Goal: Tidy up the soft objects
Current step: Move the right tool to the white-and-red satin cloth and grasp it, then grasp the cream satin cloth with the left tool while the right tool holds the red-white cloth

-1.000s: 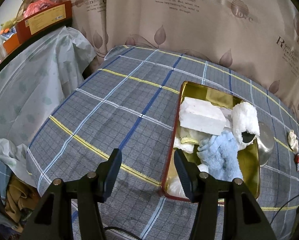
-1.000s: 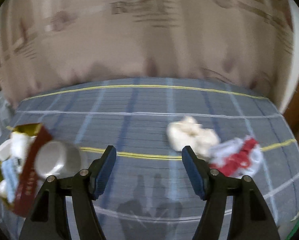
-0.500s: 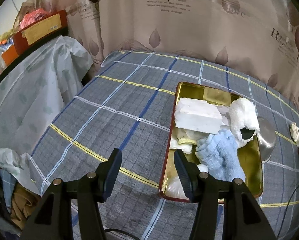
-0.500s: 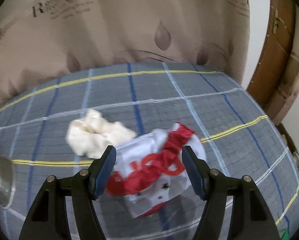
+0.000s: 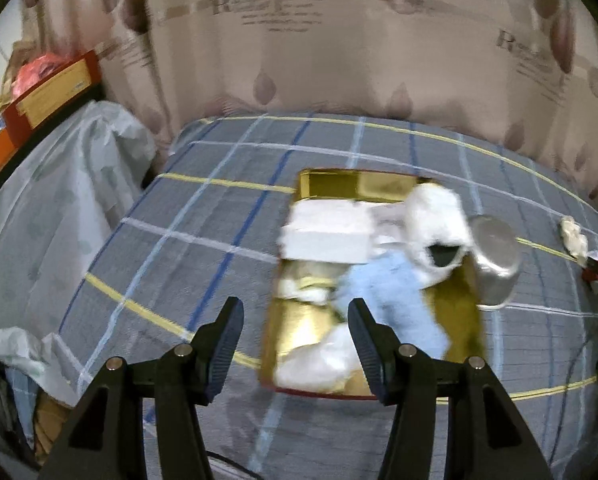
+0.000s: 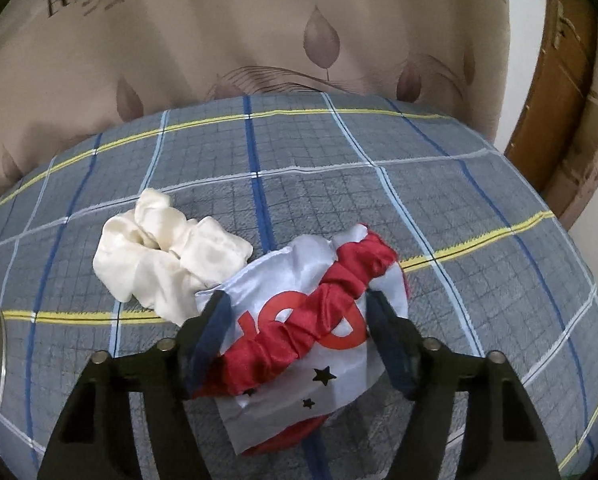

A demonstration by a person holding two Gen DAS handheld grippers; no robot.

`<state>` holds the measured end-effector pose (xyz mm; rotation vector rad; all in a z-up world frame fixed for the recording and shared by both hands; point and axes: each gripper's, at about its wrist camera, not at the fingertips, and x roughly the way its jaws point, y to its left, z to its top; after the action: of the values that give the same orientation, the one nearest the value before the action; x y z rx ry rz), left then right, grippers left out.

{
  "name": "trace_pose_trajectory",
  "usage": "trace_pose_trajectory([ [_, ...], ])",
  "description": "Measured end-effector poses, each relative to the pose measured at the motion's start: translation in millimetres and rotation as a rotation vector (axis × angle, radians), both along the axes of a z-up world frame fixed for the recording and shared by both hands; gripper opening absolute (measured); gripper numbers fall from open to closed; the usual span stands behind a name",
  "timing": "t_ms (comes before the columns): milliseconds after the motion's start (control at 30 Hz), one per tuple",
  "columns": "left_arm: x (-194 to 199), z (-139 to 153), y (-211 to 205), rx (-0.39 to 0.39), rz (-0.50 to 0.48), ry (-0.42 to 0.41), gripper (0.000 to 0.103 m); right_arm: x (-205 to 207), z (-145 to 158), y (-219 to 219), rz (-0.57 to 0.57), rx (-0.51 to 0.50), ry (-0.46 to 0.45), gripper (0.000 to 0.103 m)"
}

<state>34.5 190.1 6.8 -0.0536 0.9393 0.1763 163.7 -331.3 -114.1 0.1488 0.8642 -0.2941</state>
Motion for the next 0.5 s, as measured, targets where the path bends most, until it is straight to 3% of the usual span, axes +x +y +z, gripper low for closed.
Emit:
trace_pose_trajectory([
  [133,7.6,7.6,-29.8,-0.011,-0.078,-0.003,0.056,-1.3,0.5,-3.2,0.005,-0.016,-0.005,0.042],
  [233,14.1,11.3,-53.3,-0.021,-0.144,-0.001,0.056,0.6,0.4,-9.0,0.000,-0.024,-0.006,0.038],
  [500,30.5,12.3,-103.6,-0.059,-0.265,0.012,0.056,19.8,-0.4,-21.6,-0.031,-0.063,0.015,0.035],
])
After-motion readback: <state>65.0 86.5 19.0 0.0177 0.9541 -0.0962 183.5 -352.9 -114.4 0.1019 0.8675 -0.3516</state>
